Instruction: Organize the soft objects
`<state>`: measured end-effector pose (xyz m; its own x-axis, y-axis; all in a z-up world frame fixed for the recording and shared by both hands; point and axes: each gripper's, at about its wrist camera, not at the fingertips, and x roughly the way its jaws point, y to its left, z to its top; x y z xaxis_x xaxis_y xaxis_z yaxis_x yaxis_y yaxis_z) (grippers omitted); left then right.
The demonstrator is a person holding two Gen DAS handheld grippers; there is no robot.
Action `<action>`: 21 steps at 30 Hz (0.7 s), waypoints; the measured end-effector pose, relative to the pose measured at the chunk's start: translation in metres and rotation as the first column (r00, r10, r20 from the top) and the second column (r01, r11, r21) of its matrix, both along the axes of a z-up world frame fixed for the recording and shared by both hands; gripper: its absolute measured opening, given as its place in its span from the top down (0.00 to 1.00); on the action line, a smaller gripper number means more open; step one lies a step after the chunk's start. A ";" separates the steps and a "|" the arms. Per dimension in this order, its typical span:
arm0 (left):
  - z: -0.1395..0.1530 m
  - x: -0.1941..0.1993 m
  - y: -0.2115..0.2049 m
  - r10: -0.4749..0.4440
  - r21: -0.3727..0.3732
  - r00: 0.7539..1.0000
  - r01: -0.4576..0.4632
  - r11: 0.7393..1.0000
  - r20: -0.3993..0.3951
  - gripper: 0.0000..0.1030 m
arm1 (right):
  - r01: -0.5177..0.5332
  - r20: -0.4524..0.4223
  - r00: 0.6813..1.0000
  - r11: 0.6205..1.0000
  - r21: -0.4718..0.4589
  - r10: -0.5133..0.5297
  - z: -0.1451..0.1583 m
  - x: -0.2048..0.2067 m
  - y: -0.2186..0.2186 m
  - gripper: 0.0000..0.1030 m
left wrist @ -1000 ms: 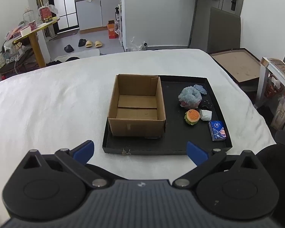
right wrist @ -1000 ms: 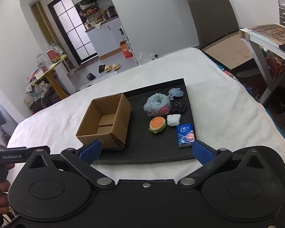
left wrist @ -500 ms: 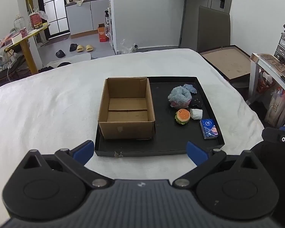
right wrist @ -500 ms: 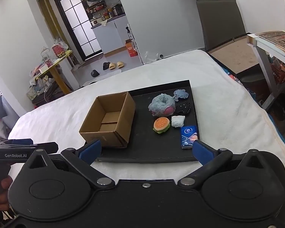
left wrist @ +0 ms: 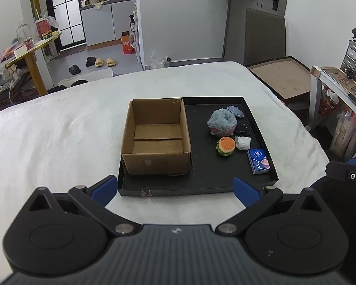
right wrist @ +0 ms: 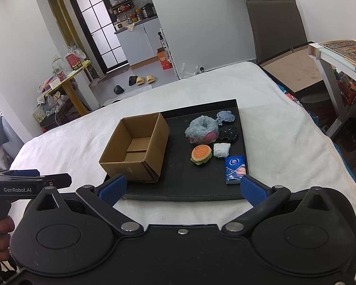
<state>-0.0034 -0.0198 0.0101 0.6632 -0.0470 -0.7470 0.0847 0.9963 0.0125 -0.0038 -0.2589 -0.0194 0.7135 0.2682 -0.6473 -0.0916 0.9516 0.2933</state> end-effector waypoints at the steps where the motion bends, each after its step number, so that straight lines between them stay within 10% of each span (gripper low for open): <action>1: 0.000 0.000 -0.001 -0.001 -0.001 1.000 0.001 1.000 0.000 0.00 | 0.001 0.001 1.000 1.000 0.001 -0.001 0.000 -0.001 0.000 0.00; 21: 0.005 -0.008 -0.003 0.005 -0.009 1.000 -0.005 1.000 0.013 0.00 | -0.012 -0.008 1.000 1.000 -0.025 0.012 0.008 -0.003 0.002 0.00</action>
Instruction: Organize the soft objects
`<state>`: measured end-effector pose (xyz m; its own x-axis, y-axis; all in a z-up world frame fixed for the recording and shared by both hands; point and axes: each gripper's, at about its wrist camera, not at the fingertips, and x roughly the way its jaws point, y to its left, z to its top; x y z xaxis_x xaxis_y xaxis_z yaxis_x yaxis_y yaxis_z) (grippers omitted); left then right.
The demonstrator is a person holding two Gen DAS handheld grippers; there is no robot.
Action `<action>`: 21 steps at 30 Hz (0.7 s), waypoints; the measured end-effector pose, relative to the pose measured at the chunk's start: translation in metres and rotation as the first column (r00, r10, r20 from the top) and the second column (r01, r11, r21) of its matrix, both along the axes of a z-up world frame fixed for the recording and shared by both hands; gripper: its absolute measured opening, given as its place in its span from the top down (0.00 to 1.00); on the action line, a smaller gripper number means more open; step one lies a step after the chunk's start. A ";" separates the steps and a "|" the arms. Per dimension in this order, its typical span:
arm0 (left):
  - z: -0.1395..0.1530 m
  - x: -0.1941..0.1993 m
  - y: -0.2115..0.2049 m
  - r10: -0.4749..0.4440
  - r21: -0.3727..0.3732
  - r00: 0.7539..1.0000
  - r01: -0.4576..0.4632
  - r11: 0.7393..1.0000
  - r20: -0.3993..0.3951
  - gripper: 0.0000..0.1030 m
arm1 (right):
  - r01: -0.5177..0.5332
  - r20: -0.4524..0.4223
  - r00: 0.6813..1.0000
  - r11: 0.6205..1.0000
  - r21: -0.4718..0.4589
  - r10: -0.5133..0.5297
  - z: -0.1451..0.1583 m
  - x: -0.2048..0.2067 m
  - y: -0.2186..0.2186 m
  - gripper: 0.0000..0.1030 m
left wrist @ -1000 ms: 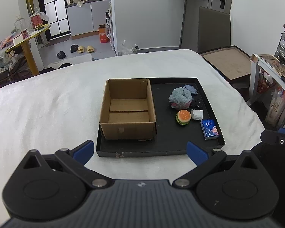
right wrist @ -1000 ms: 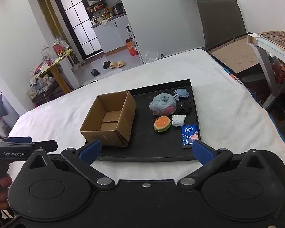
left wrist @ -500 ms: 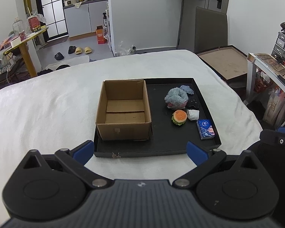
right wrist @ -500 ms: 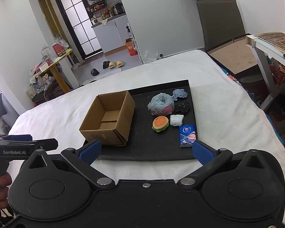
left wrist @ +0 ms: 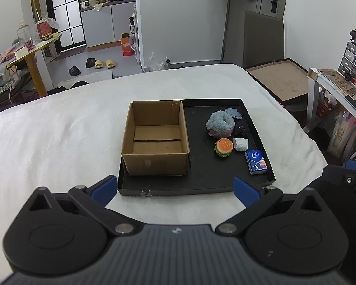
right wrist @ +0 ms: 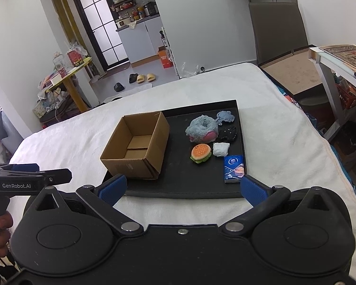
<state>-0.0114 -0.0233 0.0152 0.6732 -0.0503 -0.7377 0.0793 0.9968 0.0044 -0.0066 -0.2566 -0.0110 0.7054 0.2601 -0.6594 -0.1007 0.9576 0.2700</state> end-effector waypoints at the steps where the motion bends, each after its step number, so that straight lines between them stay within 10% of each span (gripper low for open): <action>1: 0.001 -0.001 0.000 0.001 0.000 1.000 -0.001 1.000 0.003 0.00 | 0.000 0.000 1.000 1.000 -0.001 0.000 0.000 0.000 0.000 0.00; 21: 0.007 -0.005 0.001 -0.006 0.003 1.000 0.006 1.000 0.007 0.00 | 0.006 0.002 1.000 1.000 -0.010 -0.006 0.003 -0.002 0.000 0.00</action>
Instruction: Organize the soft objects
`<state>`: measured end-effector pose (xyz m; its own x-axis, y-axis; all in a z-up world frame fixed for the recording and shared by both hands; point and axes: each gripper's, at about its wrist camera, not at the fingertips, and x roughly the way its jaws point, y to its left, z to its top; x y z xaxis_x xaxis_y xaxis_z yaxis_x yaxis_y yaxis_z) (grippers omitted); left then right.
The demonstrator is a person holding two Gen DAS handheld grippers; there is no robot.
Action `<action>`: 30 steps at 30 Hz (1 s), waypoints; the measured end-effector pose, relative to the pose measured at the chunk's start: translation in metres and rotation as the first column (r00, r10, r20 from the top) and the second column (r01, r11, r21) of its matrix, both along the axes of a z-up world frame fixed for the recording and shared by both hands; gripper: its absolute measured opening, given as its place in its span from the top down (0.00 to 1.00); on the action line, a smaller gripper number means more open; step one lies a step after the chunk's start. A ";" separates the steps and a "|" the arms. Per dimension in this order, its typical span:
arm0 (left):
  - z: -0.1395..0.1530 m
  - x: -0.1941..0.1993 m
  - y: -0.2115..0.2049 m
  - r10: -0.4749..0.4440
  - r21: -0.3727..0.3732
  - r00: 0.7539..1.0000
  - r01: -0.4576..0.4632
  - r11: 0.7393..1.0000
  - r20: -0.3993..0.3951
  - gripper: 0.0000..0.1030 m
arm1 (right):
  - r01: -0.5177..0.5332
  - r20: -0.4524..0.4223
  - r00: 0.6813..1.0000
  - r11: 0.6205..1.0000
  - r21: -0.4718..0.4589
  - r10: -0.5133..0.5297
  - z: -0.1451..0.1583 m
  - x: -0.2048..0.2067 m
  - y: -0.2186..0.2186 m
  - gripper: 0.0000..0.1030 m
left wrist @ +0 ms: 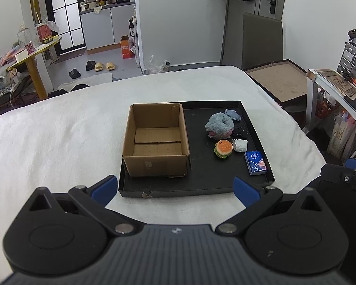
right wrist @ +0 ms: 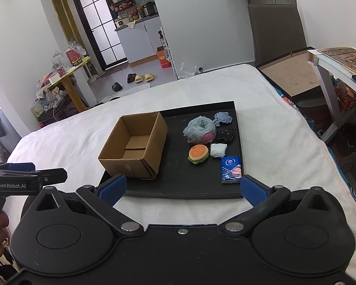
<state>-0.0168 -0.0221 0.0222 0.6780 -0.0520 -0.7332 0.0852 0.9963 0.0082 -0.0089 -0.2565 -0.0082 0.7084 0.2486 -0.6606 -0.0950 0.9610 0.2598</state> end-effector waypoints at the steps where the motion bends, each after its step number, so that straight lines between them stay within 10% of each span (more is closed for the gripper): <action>1: 0.000 0.000 0.000 0.003 -0.001 1.000 -0.003 1.000 -0.001 0.00 | -0.002 0.001 1.000 1.000 -0.002 0.002 0.000 0.000 0.000 0.00; 30: -0.037 0.030 0.025 0.069 -0.031 0.997 -0.070 0.997 -0.021 0.00 | 0.005 -0.012 1.000 1.000 -0.025 -0.005 -0.029 0.023 0.007 0.00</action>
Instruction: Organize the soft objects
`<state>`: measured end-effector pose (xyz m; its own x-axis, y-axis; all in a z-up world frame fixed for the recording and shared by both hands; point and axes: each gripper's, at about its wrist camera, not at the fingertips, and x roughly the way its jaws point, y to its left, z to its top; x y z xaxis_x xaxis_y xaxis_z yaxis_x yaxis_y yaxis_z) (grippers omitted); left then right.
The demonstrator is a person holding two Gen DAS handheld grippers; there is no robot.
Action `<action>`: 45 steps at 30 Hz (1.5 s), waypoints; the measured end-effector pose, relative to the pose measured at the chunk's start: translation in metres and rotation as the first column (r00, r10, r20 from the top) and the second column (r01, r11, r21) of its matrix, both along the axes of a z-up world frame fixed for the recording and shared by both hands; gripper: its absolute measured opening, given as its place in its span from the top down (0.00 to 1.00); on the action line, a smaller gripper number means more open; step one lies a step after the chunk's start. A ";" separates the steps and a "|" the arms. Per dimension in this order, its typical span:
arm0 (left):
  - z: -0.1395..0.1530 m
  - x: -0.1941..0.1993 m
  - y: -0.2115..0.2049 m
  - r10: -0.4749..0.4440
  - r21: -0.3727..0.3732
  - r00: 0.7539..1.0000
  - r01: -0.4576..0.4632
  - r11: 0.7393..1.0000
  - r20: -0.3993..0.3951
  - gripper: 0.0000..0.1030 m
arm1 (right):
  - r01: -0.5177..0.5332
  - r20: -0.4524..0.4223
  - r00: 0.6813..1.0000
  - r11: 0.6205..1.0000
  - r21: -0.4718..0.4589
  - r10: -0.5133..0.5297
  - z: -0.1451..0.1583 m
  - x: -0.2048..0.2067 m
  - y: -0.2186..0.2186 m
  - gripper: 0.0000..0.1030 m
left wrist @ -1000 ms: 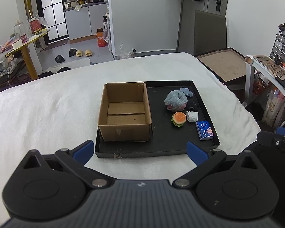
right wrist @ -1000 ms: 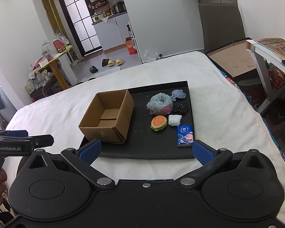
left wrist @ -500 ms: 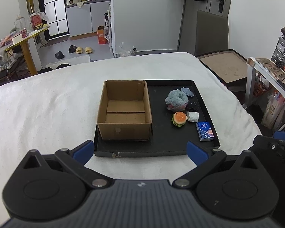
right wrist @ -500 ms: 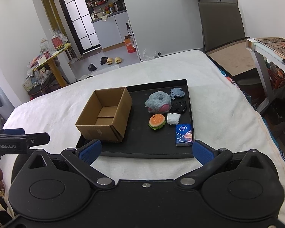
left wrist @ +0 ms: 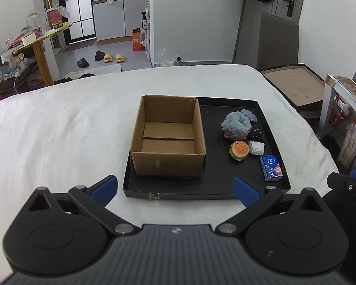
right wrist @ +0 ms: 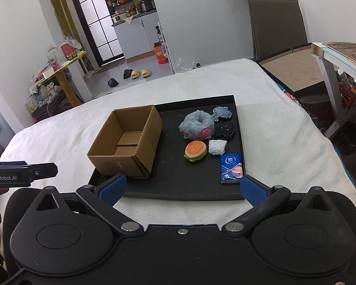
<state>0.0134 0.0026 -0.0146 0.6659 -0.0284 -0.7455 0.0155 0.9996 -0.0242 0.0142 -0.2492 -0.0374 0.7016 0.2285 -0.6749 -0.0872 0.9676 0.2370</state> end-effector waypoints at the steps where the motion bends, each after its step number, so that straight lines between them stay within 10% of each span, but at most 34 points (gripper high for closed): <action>1: -0.002 0.002 0.002 0.003 0.002 1.000 -0.003 1.000 -0.003 0.00 | 0.002 -0.001 1.000 1.000 0.003 -0.002 -0.002 0.002 0.000 0.00; 26: -0.040 0.060 0.026 0.070 0.030 0.997 -0.069 0.997 -0.015 0.04 | 0.070 -0.084 0.994 0.996 0.047 -0.066 -0.056 0.052 -0.013 0.11; 45: -0.067 0.115 0.044 0.136 0.028 0.988 -0.134 0.991 -0.071 0.33 | 0.122 -0.217 0.970 0.991 0.055 -0.108 -0.108 0.111 -0.024 0.33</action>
<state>0.1281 0.0471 -0.0821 0.6068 0.0758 -0.7912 -0.1208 0.9927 0.0024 0.1257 -0.2727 -0.1458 0.5672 0.2052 -0.7976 0.0836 0.9491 0.3036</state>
